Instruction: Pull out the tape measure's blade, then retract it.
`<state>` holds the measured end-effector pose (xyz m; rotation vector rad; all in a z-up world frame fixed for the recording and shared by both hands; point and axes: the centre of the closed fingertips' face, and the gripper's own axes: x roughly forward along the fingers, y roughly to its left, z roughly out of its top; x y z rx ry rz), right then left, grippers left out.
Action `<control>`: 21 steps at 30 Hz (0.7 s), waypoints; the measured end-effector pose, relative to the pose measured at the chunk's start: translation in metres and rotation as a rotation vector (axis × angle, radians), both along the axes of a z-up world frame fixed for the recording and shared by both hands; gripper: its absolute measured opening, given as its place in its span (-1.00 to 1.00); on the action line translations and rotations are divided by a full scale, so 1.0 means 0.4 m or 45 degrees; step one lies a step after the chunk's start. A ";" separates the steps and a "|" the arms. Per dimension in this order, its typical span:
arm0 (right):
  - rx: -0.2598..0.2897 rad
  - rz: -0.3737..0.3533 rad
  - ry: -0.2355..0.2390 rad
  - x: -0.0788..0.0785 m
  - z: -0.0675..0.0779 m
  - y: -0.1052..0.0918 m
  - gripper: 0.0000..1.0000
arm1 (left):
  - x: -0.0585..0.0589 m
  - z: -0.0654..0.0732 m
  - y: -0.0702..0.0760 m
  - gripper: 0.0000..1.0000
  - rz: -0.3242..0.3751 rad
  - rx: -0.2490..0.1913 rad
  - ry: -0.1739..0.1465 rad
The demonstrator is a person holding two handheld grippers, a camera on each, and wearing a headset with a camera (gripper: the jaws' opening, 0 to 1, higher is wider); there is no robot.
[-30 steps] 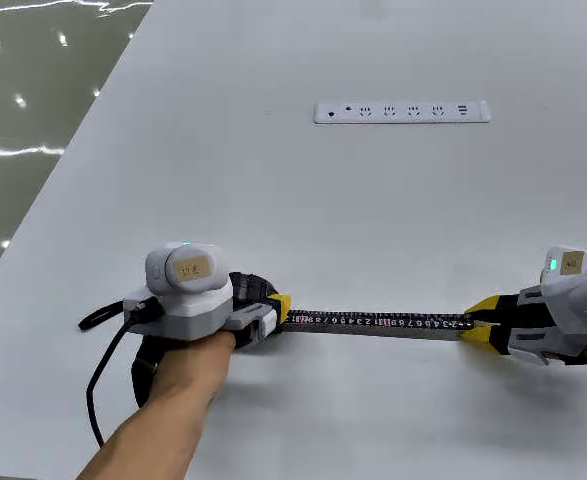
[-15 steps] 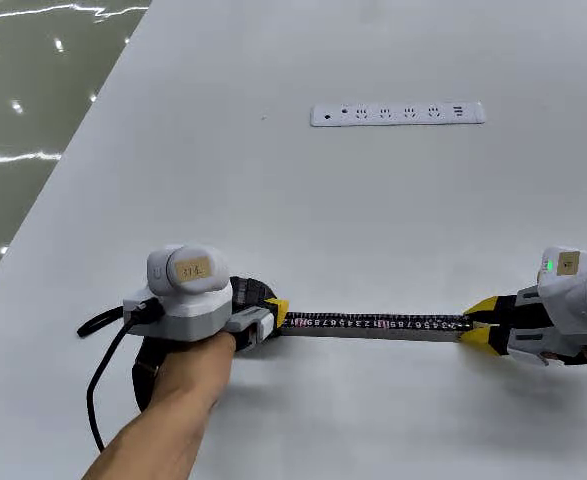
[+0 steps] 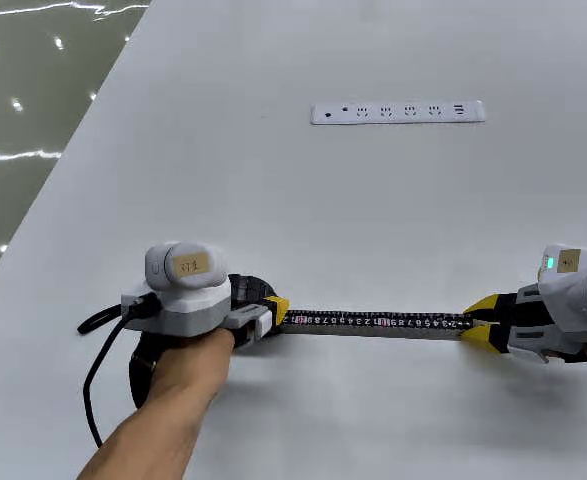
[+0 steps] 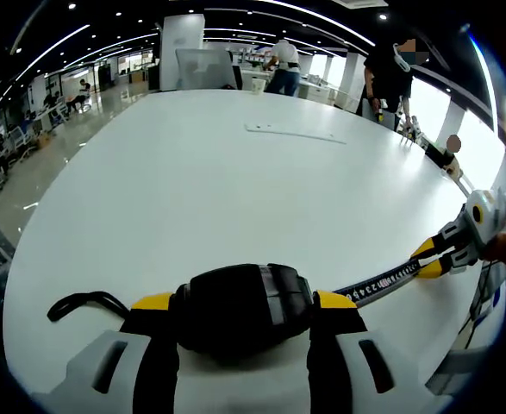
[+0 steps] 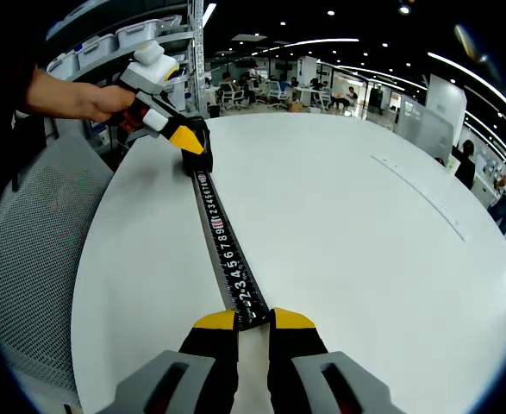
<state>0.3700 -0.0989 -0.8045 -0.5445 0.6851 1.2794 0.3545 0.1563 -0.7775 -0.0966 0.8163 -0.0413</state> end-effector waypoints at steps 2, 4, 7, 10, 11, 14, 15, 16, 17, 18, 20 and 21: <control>-0.001 0.000 0.000 -0.002 0.000 0.000 -0.83 | 0.000 0.000 0.000 0.09 -0.005 -0.001 0.000; -0.002 0.000 0.000 -0.003 0.001 0.000 -0.83 | 0.000 0.000 0.000 0.09 -0.006 -0.002 0.001; -0.005 0.001 -0.002 -0.003 0.001 0.001 -0.83 | 0.000 0.001 0.002 0.09 -0.007 -0.006 0.002; -0.006 0.001 -0.002 -0.004 0.001 0.001 -0.83 | -0.001 0.001 0.004 0.09 -0.006 -0.011 0.002; -0.007 0.000 -0.002 -0.004 0.001 0.001 -0.83 | -0.001 0.001 0.003 0.09 -0.006 -0.012 0.002; -0.008 0.000 -0.003 -0.004 0.001 0.001 -0.83 | -0.002 0.002 0.002 0.09 -0.008 -0.013 0.003; -0.008 0.001 -0.003 -0.004 0.002 0.002 -0.83 | -0.002 0.002 0.002 0.09 -0.006 -0.014 0.003; -0.008 0.001 -0.003 -0.004 0.002 0.001 -0.83 | -0.002 0.002 0.002 0.09 -0.006 -0.015 0.004; -0.008 0.001 -0.003 -0.005 0.002 0.001 -0.83 | -0.002 0.002 0.001 0.09 -0.006 -0.016 0.005; -0.008 0.001 -0.004 -0.005 0.002 0.001 -0.83 | -0.002 0.002 0.002 0.09 -0.007 -0.016 0.006; -0.006 0.003 -0.002 -0.006 0.002 0.003 -0.83 | -0.002 0.003 0.001 0.09 -0.006 -0.019 0.006; -0.007 0.005 -0.001 -0.007 0.002 0.005 -0.83 | -0.002 0.003 0.001 0.09 -0.007 -0.019 0.007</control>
